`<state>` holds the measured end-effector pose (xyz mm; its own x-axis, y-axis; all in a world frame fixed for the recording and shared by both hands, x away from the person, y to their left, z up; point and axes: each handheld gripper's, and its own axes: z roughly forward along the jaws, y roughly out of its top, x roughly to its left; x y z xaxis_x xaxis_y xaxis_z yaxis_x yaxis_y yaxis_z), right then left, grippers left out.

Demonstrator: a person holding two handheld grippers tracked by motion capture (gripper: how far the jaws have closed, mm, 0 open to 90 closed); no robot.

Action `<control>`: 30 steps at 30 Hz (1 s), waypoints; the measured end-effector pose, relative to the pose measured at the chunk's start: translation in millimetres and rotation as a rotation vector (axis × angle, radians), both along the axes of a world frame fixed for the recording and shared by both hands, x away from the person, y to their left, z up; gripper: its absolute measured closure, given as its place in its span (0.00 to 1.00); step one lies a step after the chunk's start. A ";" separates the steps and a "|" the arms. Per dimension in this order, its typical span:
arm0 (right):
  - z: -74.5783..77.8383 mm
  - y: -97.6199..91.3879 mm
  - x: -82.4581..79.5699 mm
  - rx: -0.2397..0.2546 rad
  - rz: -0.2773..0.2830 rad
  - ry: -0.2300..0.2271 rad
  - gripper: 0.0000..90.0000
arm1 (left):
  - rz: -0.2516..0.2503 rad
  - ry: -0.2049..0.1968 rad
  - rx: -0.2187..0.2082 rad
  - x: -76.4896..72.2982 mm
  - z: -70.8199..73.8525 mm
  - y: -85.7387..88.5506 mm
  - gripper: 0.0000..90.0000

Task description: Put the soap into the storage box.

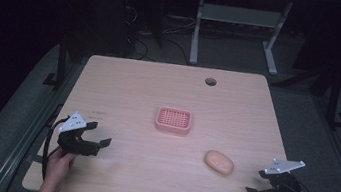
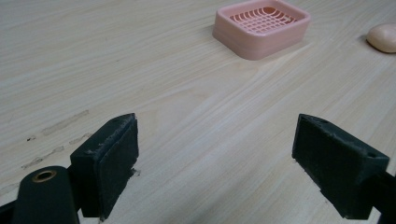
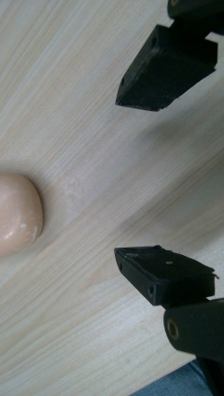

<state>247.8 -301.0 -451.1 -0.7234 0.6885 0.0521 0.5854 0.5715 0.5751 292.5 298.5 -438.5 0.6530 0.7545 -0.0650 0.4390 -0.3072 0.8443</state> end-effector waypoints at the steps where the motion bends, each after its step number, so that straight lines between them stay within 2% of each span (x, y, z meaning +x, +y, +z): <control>1: 0.8 0.0 0.1 0.007 0.001 -0.001 0.24 | 0.000 -0.002 -0.001 -0.1 -0.2 -0.2 0.16; 6: 1.1 2.6 0.5 -0.005 0.010 -0.005 0.24 | -0.002 -0.006 0.003 -0.2 -0.1 0.3 0.16; 8: 1.0 3.7 1.2 -0.005 0.014 0.003 0.24 | 0.005 0.000 -0.007 -0.4 -0.5 0.1 0.16; 17: 4.1 10.3 7.1 -0.039 0.037 0.017 0.24 | 0.003 -0.005 -0.004 -0.3 -0.3 1.0 0.16; 21: 7.0 11.5 9.9 -0.035 0.034 0.018 0.24 | 0.005 -0.008 -0.009 -0.3 -0.1 0.5 0.16; 25: 8.5 17.0 13.5 -0.060 0.051 0.023 0.24 | 0.003 -0.007 -0.008 0.2 -0.3 1.0 0.16; 30: 9.3 23.5 17.8 -0.054 0.069 0.035 0.24 | 0.005 -0.005 -0.008 0.2 -0.3 1.3 0.16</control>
<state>265.7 -277.5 -441.8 -0.7678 0.6393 0.0423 0.5623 0.6408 0.5226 292.7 299.8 -438.8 0.6495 0.7573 -0.0680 0.4363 -0.2979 0.8491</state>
